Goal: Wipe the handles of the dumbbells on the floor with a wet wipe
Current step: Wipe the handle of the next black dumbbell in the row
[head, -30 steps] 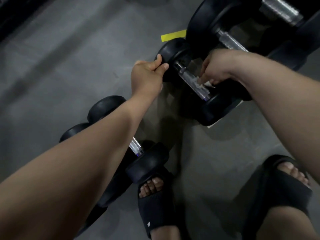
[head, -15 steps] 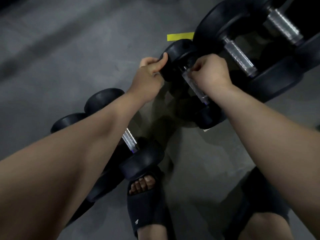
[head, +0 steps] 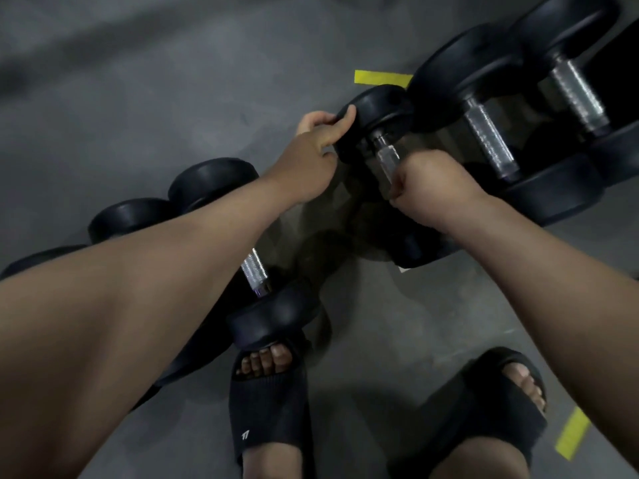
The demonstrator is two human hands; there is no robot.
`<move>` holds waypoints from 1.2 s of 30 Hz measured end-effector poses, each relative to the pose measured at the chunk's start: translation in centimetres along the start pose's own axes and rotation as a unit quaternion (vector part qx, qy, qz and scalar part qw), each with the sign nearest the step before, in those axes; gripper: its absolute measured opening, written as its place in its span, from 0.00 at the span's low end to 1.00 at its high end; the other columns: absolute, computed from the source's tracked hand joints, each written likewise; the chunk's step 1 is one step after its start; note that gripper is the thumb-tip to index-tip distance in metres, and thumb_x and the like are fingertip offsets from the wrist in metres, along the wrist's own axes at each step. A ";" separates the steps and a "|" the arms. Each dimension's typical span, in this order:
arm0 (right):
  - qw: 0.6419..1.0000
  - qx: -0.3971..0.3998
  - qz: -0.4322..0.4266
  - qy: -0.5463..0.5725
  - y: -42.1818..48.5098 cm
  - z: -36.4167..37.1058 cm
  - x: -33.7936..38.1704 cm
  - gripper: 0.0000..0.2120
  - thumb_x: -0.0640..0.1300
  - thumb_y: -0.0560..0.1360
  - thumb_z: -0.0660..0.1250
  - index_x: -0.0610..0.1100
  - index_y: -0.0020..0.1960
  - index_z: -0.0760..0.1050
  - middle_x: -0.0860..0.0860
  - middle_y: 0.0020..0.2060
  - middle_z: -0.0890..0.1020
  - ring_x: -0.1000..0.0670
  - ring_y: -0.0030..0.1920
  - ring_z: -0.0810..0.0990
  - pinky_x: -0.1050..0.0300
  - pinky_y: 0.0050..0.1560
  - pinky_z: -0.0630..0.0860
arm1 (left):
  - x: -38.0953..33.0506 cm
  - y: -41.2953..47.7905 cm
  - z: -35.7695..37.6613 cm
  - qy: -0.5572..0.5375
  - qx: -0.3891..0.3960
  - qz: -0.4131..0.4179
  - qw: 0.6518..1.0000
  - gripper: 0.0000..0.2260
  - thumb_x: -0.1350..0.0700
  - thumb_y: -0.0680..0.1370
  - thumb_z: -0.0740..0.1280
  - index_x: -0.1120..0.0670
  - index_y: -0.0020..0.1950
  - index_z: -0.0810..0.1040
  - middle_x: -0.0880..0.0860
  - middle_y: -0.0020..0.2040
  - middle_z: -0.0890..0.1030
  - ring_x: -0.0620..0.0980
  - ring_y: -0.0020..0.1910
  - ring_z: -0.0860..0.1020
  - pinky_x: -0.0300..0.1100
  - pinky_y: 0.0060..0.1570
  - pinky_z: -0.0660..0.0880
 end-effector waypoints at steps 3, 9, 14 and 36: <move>0.997 0.001 0.034 0.062 0.2 -1.2 -0.8 0.04 0.42 0.69 0.72 0.45 0.43 0.85 0.45 0.39 0.85 0.44 0.45 0.84 0.60 0.43 0.74 | -0.1 -0.4 0.3 -0.008 0.005 -0.014 1.000 0.33 0.70 0.77 0.57 0.47 0.80 0.63 0.49 0.69 0.60 0.41 0.69 0.62 0.16 0.61 0.53; 0.973 -0.040 0.135 0.183 1.1 -1.3 -4.4 0.05 0.46 0.77 0.69 0.47 0.50 0.81 0.44 0.53 0.84 0.42 0.56 0.81 0.59 0.50 0.70 | -0.1 -1.5 0.5 0.004 0.024 -0.035 0.999 0.32 0.67 0.80 0.60 0.45 0.81 0.60 0.49 0.80 0.56 0.38 0.73 0.58 0.12 0.53 0.54; 0.982 0.061 0.134 0.122 -0.3 -0.5 -5.3 0.06 0.46 0.77 0.70 0.45 0.50 0.82 0.42 0.52 0.84 0.40 0.55 0.81 0.58 0.49 0.70 | -0.6 -1.5 0.5 0.030 0.043 -0.038 0.998 0.33 0.68 0.79 0.59 0.46 0.81 0.59 0.51 0.82 0.52 0.46 0.80 0.54 0.14 0.59 0.52; 0.809 0.004 0.028 0.587 -15.8 -2.8 9.2 0.04 0.29 0.76 0.64 0.36 0.46 0.76 0.34 0.42 0.82 0.44 0.36 0.80 0.57 0.40 0.81 | -6.2 -23.3 -9.3 0.151 -0.011 -0.119 0.981 0.09 0.58 0.81 0.63 0.46 0.52 0.80 0.47 0.45 0.85 0.44 0.42 0.83 0.39 0.46 0.78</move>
Point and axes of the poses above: each hand's wrist, its own y-axis towards the middle knuckle, its own z-axis out of the palm, x = y × z, the point moved 10 cm from there along y, towards the middle knuckle
